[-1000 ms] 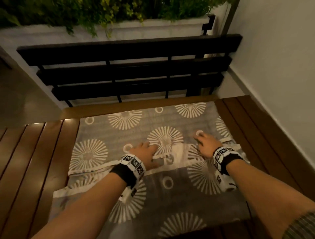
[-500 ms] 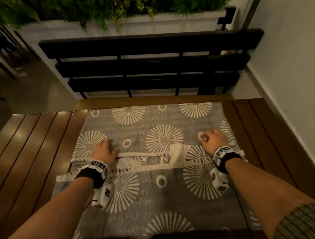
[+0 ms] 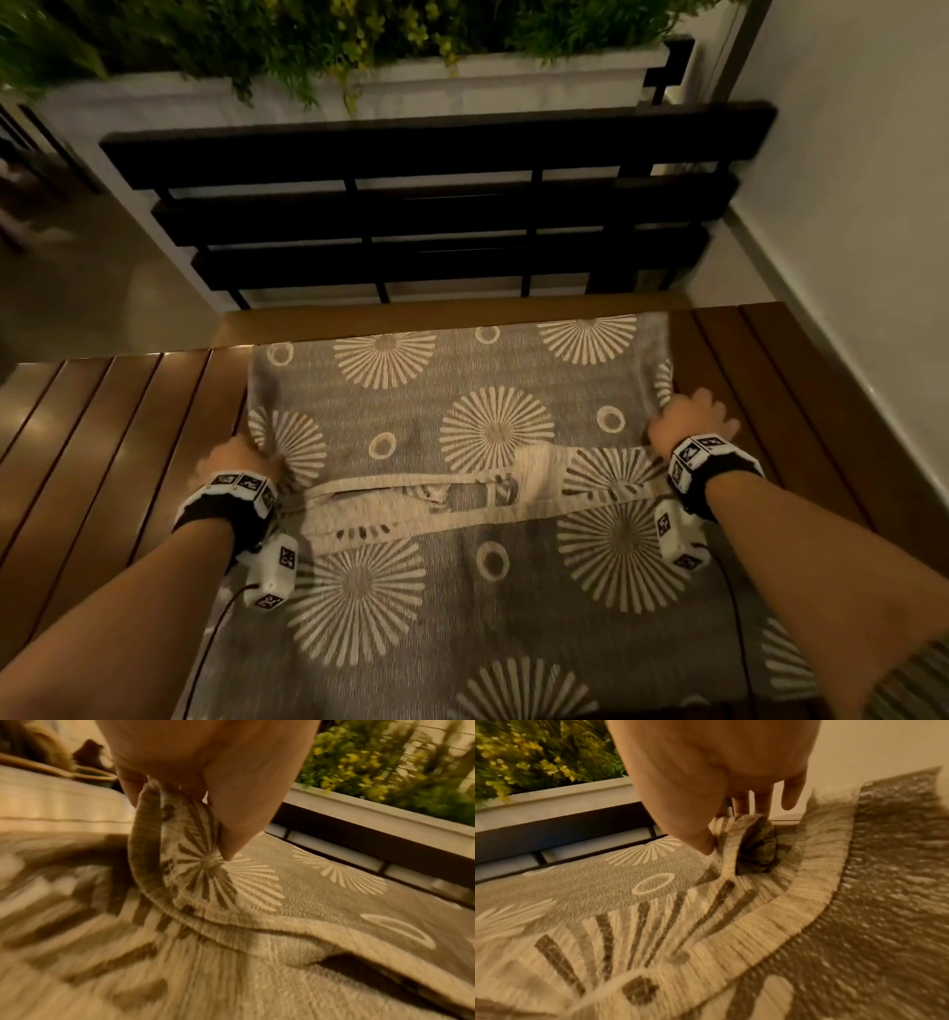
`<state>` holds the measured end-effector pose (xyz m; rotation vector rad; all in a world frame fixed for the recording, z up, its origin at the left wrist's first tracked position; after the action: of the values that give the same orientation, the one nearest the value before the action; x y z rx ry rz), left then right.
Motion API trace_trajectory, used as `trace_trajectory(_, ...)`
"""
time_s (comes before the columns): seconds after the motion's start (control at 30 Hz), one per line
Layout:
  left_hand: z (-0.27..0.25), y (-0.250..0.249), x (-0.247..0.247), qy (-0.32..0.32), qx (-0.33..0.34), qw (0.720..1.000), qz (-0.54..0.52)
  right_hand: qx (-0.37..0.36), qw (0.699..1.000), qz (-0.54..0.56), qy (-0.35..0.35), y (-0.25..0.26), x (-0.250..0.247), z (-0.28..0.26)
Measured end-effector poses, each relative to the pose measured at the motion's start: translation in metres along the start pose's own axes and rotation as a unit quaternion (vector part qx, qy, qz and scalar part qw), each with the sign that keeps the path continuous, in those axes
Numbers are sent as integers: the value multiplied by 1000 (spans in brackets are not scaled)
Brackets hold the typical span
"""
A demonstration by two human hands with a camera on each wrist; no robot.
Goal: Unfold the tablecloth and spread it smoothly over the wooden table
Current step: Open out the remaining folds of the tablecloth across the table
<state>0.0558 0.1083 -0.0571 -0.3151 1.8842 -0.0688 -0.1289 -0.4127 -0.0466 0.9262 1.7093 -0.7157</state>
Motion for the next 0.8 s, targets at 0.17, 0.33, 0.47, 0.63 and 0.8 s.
trace_trajectory(0.17,-11,-47,-14,-5,52,998,-36,-38,995,-92,-3,9,-4,-6)
trace_trajectory(0.33,-8,-54,2,71,40,997,-17,-4,996,46,70,5,0,-2)
trace_trajectory(0.47,-18,-59,4,134,110,981,83,-14,992,64,105,11,-15,0)
trace_trajectory(0.63,-25,-69,-8,226,41,972,-40,-30,967,90,238,18,-44,12)
trace_trajectory(0.8,-21,-79,-14,280,-97,891,-344,51,859,365,355,31,-52,14)
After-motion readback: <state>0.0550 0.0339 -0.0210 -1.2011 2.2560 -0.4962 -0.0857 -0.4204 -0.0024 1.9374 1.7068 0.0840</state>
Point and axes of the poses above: each hand's wrist, its own z-axis towards the middle knuckle, its own x-axis out of the palm, y = z × x, the point moved 2 cm from there along z, towards the middle knuckle, and after that the axes turned 6 degrees about x, right-handed, at the moved point
